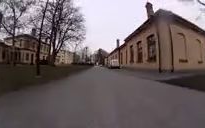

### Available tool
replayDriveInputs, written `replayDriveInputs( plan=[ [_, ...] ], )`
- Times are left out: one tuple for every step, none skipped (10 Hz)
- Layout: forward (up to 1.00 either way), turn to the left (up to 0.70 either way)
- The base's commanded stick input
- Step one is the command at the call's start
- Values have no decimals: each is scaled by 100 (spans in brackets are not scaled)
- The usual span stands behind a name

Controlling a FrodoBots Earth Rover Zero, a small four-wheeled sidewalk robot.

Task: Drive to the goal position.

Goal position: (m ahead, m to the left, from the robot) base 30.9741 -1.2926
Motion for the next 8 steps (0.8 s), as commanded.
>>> replayDriveInputs(
  plan=[
    [85,0],
    [85,0],
    [85,0],
    [85,0],
    [85,0],
    [85,0],
    [85,0],
    [85,0]
  ],
)
